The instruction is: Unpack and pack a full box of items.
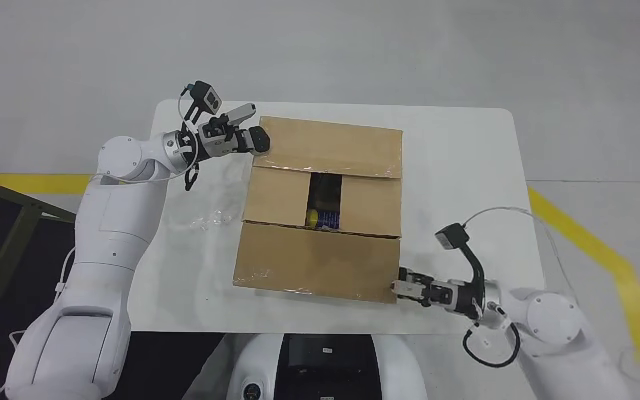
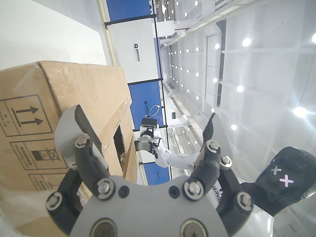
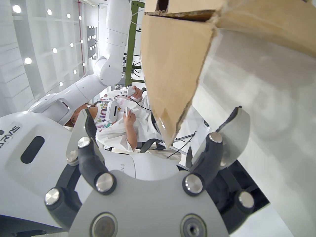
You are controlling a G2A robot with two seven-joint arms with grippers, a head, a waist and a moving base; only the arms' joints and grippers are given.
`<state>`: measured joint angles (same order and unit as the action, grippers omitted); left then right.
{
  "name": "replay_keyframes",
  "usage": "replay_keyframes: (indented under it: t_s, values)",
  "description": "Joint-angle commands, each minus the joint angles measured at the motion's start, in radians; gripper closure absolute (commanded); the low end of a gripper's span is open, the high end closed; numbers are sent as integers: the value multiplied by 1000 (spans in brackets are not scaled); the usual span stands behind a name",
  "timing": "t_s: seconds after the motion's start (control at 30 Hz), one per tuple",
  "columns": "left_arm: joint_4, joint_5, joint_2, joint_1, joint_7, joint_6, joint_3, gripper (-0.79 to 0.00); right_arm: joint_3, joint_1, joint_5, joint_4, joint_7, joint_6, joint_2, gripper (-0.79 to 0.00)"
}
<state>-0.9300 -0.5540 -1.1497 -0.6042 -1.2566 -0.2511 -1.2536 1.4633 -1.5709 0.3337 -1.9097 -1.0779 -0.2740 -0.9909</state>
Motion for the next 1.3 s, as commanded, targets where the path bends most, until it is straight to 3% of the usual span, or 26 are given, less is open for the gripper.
replay_keyframes:
  t_s: [0.0, 0.6, 0.9, 1.27]
  values:
    - [0, 0, 0, 0, 0, 0, 0, -785, -4, 0, 22, -5, -5, 0, 0, -785]
    - [0, 0, 0, 0, 0, 0, 0, -785, -36, 56, 287, -13, -87, 67, -2, -785]
    - [0, 0, 0, 0, 0, 0, 0, -785, -46, 89, 349, 2, -56, 21, -9, -785]
    - [0, 0, 0, 0, 0, 0, 0, -785, -122, 203, 330, 36, 20, -57, -28, -785]
